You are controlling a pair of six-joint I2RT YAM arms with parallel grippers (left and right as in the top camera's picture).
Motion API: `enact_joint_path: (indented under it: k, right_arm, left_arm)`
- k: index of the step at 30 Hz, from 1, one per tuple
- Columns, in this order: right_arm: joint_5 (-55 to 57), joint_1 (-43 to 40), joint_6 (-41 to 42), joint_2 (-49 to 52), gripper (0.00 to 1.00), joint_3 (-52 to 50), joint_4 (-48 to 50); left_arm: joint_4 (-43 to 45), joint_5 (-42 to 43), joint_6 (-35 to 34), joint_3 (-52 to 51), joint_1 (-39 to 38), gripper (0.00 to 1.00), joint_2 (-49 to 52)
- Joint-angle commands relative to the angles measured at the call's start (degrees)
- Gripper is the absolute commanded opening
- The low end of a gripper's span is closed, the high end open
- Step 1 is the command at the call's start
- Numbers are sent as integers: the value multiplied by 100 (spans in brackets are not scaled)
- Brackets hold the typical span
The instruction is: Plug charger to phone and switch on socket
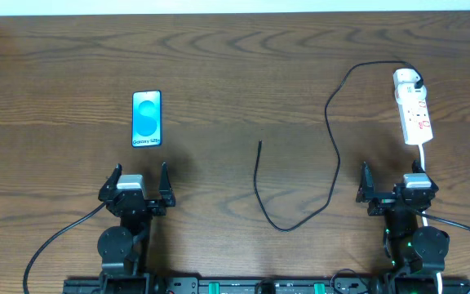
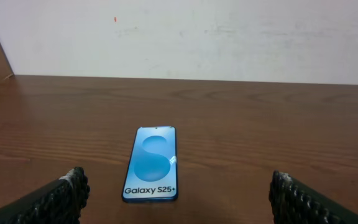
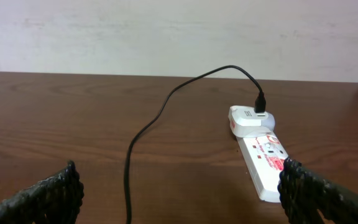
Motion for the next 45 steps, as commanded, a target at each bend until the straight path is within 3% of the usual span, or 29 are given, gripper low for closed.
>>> enact_joint_path:
  k: [1, 45]
  right_arm:
    - [109, 24, 79, 9, 99, -4, -28]
    - [109, 24, 76, 9, 99, -4, -28]
  left_arm:
    - [-225, 55, 57, -79, -17, 94, -33]
    - [-225, 57, 57, -79, -17, 94, -33]
